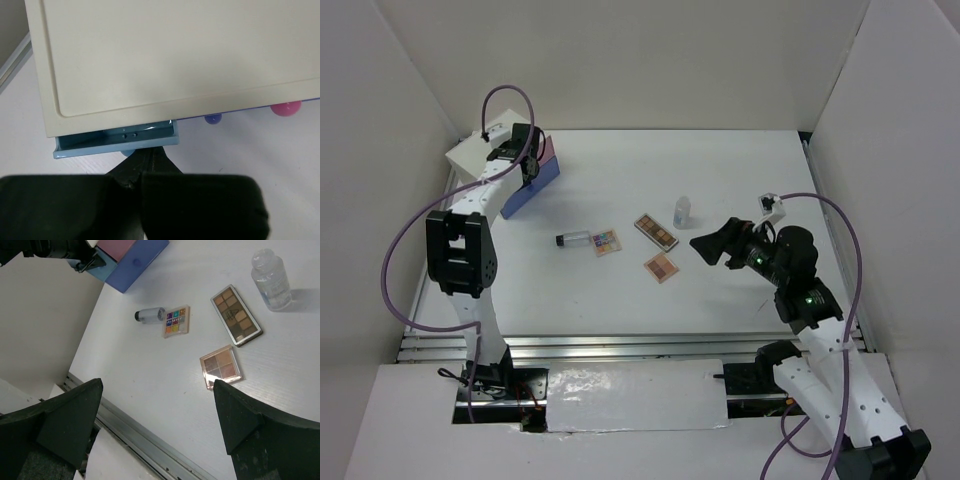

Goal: Organize the makeup

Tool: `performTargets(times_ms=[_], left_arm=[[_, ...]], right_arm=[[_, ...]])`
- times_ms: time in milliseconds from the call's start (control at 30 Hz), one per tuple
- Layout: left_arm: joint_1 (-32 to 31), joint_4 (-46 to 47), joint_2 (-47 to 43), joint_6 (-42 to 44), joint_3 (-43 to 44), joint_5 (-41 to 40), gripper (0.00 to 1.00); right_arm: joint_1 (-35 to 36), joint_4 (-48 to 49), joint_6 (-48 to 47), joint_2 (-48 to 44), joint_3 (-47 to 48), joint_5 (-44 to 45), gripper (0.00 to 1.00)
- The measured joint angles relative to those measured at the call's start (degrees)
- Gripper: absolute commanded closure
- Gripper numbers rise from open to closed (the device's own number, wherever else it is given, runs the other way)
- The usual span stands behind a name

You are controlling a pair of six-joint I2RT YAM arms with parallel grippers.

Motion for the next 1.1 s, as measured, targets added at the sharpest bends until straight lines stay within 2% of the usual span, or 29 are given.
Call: performTargets(times_ms=[567,700,933,967,1033,1067,1100], left_arm=[[0.52,1.33,0.37,3.1,2.14,-0.61,1.0],[0.52,1.6,0.74,4.17,2.32,-0.57,0.95],[0.52,2.14,1.14,5.62,2.54,-0.74,0.93],[0.5,2.19,1.29,5.77,2.56,-0.7,0.91],[0.13,2.21,1.4,6.16,2.56,-0.72,0.81],[-0.02,2.38,1.4,6.8,2.56,-0.85,0.7],[-0.35,2.78,1.38,7.58,2.45,-1.07,0.65]], right_arm=[[0.02,3.63,0.24,3.8,-0.96,-0.26,0.0],[0.02,3.69,0.22,3.8,-0.96,-0.26,0.0],[0.0,3.72,0.17,3.8,-0.98,-0.22,0.0],[0.0,3.72,0.17,3.78,-0.98,-0.2,0.0],[0.02,3.72,0.17,3.76,-0.98,-0.17,0.0],[0.0,3.72,0.17,3.72,-1.01,-0.17,0.0],[0.0,3.74,0.17,3.69,-1.03,-0.17,0.0]])
